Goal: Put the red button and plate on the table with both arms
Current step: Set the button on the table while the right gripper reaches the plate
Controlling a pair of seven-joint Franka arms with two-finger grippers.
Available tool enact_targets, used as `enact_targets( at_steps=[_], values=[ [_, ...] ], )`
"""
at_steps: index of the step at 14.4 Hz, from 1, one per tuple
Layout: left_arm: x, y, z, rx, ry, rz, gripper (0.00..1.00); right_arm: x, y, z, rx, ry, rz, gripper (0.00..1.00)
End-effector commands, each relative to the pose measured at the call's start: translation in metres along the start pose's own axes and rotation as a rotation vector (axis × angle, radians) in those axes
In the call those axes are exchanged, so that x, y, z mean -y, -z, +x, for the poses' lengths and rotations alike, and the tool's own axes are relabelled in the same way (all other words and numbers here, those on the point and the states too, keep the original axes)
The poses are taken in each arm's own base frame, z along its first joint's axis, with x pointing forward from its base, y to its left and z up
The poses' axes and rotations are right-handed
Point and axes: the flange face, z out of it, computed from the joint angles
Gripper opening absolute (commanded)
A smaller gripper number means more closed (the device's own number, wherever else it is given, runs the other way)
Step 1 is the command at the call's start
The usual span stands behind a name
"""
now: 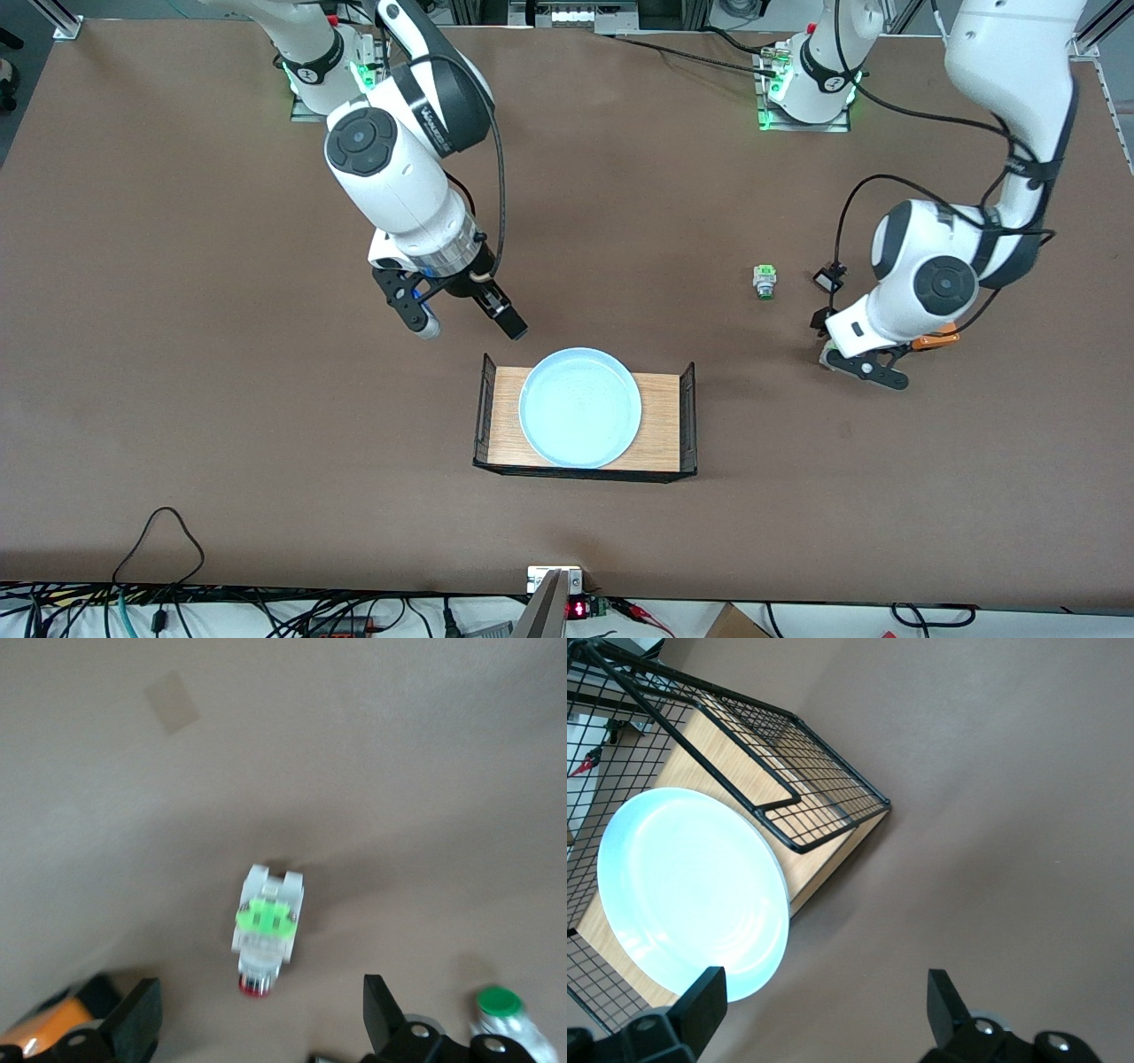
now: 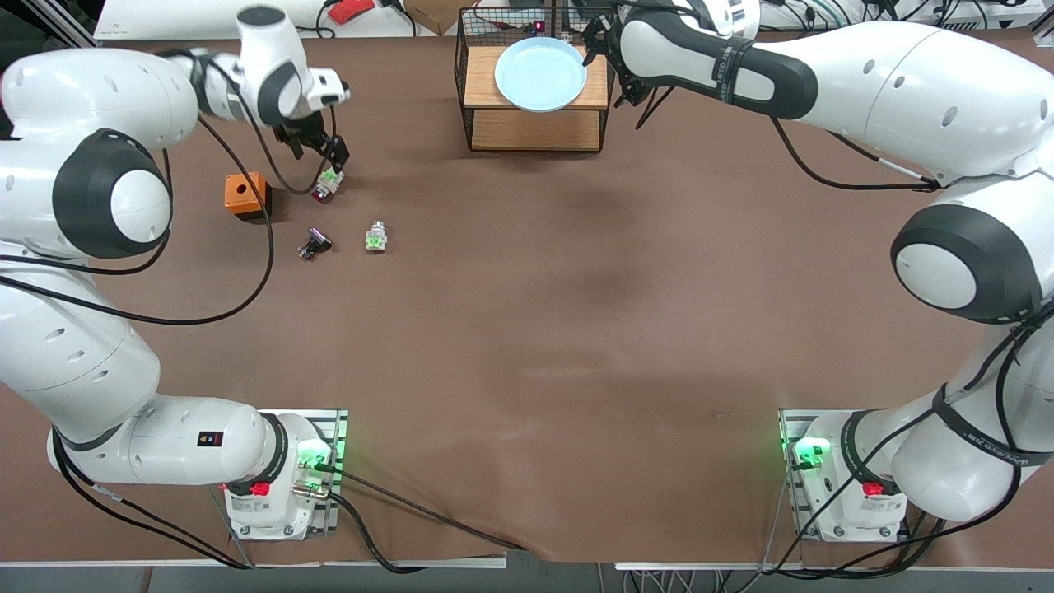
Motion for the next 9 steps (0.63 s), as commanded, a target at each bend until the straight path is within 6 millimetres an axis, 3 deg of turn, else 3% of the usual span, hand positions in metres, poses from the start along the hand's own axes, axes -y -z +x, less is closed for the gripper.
enact_targets(
  at_steps=[1,3,6,9],
  values=[
    [-0.009,0.059,0.014,0.074,0.096,-0.049,1.00,0.015,0.001,-0.010,0.013,-0.020,0.034,1.00],
    [-0.009,0.095,0.011,0.142,0.120,-0.070,1.00,0.021,-0.008,-0.011,0.008,-0.020,0.070,1.00],
    [0.009,0.147,-0.006,0.259,0.153,-0.133,1.00,0.028,-0.023,-0.022,0.004,-0.054,0.133,1.00],
    [0.016,0.209,-0.032,0.168,0.186,-0.158,1.00,0.027,-0.040,-0.020,0.000,-0.060,0.133,1.00]
  ],
)
